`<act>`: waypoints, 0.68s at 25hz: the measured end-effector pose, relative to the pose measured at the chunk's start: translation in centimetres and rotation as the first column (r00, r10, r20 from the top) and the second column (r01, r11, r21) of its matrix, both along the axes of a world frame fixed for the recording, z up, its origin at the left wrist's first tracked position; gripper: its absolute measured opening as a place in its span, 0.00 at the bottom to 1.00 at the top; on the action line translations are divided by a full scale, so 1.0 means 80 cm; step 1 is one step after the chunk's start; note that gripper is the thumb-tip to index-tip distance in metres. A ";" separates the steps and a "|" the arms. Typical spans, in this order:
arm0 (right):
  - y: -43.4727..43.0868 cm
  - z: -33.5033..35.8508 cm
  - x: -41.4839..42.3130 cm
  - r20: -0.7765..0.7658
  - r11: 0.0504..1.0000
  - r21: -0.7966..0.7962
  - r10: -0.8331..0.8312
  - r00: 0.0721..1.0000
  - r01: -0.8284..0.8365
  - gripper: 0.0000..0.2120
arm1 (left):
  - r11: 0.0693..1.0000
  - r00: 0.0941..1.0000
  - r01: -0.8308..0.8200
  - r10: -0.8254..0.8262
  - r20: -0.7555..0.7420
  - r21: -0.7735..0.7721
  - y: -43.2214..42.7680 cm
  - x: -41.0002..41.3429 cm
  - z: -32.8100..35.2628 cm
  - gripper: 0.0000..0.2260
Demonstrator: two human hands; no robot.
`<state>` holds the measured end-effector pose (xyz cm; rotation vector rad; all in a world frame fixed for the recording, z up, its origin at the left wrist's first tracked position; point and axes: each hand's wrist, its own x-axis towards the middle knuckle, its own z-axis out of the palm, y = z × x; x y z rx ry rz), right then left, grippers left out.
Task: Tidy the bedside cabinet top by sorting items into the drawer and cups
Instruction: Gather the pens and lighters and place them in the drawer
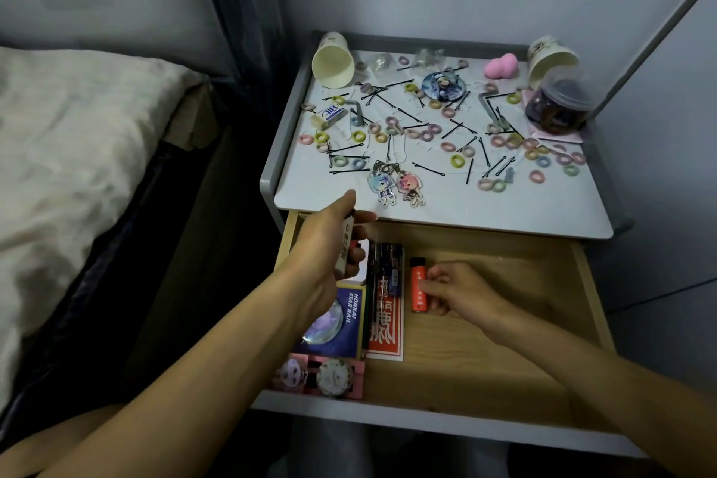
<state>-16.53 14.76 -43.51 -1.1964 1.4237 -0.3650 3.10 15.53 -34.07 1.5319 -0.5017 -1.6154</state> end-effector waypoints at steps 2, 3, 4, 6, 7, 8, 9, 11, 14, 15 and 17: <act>-0.014 -0.018 0.005 -0.044 1.000 -0.018 -0.026 0.999 0.026 0.03 | 1.000 1.000 -0.001 0.001 -0.021 -0.005 -0.002 0.005 0.000 0.19; -0.019 -0.023 0.009 -0.052 0.999 -0.031 -0.037 0.998 0.036 0.03 | 1.000 1.000 -0.003 0.003 -0.023 -0.007 -0.002 0.006 0.000 0.19; -0.024 -0.029 0.014 -0.056 0.998 -0.038 -0.054 0.997 0.052 0.01 | 1.000 1.000 -0.008 0.008 -0.024 -0.005 -0.002 0.006 0.000 0.19; -0.029 -0.040 0.021 -0.059 0.993 -0.042 -0.115 0.992 0.113 0.04 | 1.000 0.999 -0.012 0.012 -0.032 0.002 -0.002 0.007 0.001 0.18; -0.031 -0.045 0.023 -0.058 0.989 -0.043 -0.141 0.988 0.139 0.05 | 1.000 0.999 -0.015 0.015 -0.039 0.003 -0.003 0.007 0.001 0.18; -0.033 -0.050 0.025 -0.056 0.987 -0.046 -0.159 0.986 0.156 0.06 | 1.000 0.999 -0.020 0.020 -0.048 0.004 -0.003 0.007 0.001 0.17; -0.035 -0.052 0.026 -0.055 0.985 -0.048 -0.167 0.984 0.165 0.06 | 1.000 0.998 -0.026 0.026 -0.055 0.004 -0.004 0.007 0.001 0.16; -0.037 -0.054 0.027 -0.071 0.985 -0.061 -0.164 0.984 0.159 0.06 | 1.000 0.998 -0.032 0.032 -0.060 0.001 -0.005 0.006 -0.001 0.14; -0.037 -0.053 0.027 -0.120 0.984 -0.100 -0.162 0.979 0.150 0.04 | 0.999 0.998 -0.025 0.024 -0.064 -0.020 -0.004 0.004 -0.003 0.12; -0.037 -0.051 0.029 -0.132 0.982 -0.113 -0.164 0.978 0.150 0.07 | 0.999 0.998 -0.019 0.017 -0.061 -0.030 -0.004 0.004 -0.003 0.12; -0.039 -0.055 0.031 -0.183 0.980 -0.155 -0.150 0.972 0.122 0.11 | 0.999 0.999 -0.014 0.012 -0.053 -0.045 -0.003 0.005 -0.003 0.11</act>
